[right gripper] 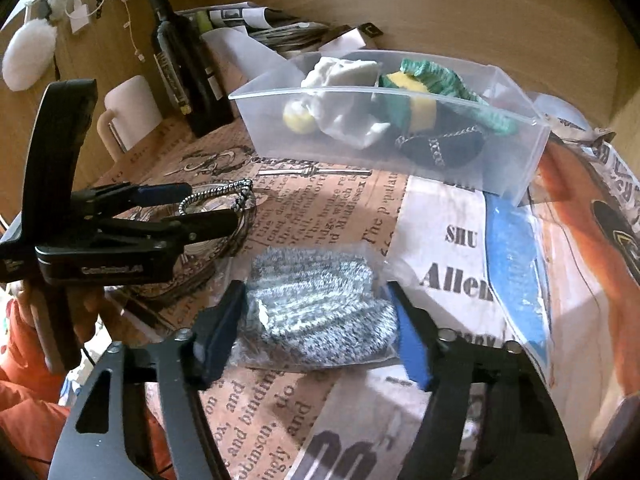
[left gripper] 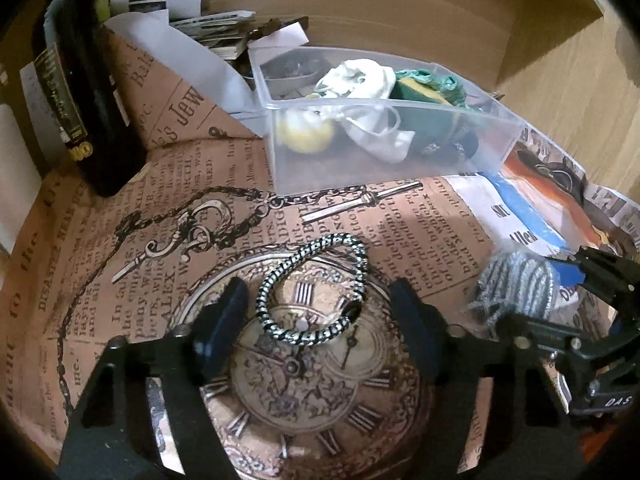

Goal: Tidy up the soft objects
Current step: 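Grasp the beaded bracelet with the left tool while the right tool grasps the steel wool pad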

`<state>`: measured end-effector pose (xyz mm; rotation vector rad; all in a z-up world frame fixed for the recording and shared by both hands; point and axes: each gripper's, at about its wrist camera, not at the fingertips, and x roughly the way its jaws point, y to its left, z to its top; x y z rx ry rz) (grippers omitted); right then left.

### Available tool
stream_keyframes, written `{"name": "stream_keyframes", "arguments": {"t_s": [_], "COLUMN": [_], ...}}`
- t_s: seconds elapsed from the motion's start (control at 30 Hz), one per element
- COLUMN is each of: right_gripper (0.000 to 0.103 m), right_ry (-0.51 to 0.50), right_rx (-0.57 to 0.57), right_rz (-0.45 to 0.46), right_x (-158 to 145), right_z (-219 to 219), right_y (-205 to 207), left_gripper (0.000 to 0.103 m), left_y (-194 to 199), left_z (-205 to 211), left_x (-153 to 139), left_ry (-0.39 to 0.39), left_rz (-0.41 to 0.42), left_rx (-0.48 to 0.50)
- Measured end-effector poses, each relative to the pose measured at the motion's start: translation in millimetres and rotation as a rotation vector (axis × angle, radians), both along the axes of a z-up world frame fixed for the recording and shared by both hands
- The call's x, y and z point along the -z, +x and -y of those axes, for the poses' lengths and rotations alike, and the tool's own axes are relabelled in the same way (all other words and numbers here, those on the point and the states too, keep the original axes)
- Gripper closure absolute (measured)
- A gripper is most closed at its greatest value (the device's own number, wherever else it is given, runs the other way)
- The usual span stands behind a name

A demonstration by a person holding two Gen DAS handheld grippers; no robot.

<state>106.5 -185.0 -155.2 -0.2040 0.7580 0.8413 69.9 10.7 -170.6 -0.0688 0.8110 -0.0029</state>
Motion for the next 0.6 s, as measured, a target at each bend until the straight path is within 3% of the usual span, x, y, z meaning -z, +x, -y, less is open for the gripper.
{"name": "stream_keyframes", "arguments": {"t_s": [0.17,0.3,0.6], "right_gripper": [0.053,0.059,0.068], "right_ry": [0.018,0.034,0.072], "right_rx": [0.016,0.036,0.097], "right_rz": [0.02,0.028,0.059], "right_x": [-3.3,-7.3,-20.9], "right_z": [2.9,6.3,15.2], "right_y": [1.0,4.3,13.8], "left_gripper": [0.065,0.077,0.087], "left_y": [1.4,2.1,-0.7], "left_z": [0.8,-2.3,1.8], "left_x": [0.3,-0.4,-17.1], "left_ry": [-0.004,-0.025,-0.044], "left_rz": [0.011,0.014,0.058], "left_rx": [0.008,0.009,0.033]}}
